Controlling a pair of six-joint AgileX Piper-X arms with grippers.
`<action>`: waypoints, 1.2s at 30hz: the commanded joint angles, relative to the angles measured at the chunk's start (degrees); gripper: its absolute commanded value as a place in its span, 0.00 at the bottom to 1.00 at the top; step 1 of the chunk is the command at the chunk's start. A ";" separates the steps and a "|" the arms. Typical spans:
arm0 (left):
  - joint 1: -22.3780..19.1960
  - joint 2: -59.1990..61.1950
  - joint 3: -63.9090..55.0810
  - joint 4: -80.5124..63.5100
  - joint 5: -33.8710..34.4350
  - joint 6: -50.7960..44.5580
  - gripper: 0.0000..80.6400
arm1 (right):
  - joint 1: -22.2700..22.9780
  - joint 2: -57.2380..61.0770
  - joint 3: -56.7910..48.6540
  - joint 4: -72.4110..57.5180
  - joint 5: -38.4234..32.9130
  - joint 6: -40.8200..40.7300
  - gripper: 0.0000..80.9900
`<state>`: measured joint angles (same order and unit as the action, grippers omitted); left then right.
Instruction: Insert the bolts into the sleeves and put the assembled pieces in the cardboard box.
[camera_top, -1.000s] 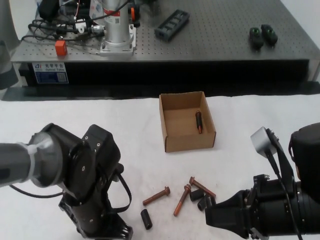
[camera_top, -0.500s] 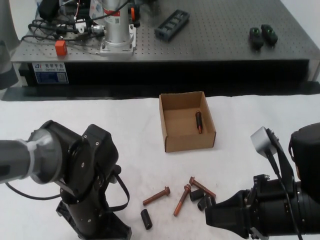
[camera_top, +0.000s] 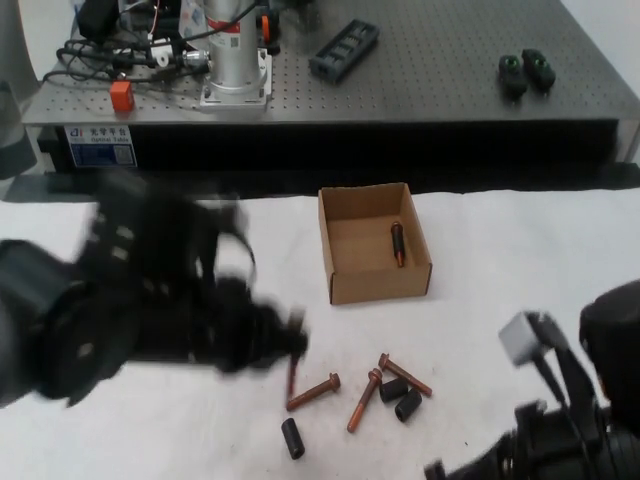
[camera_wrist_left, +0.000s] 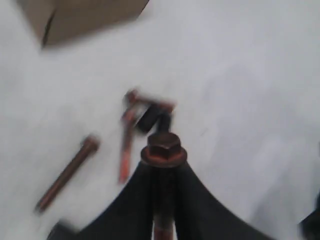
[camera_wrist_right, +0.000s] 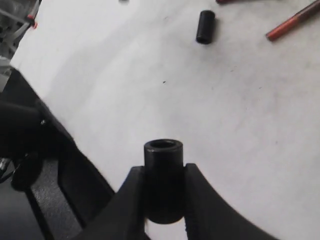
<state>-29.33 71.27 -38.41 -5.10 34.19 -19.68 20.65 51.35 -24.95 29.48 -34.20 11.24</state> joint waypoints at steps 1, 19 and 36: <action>-0.19 -0.55 0.84 -5.69 5.46 -4.60 0.01 | 3.86 -0.33 0.08 -2.85 -4.92 -1.68 0.05; -3.35 -0.53 1.36 -17.72 10.14 -12.95 0.01 | 7.52 6.09 0.08 -36.82 2.45 10.63 0.05; -3.35 -0.53 1.36 -17.72 13.21 -13.36 0.01 | 7.52 6.09 0.08 -42.47 3.75 9.32 0.05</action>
<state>-32.53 71.06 -36.87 -21.72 46.22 -31.68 28.04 57.29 -24.55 -10.86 -30.54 20.88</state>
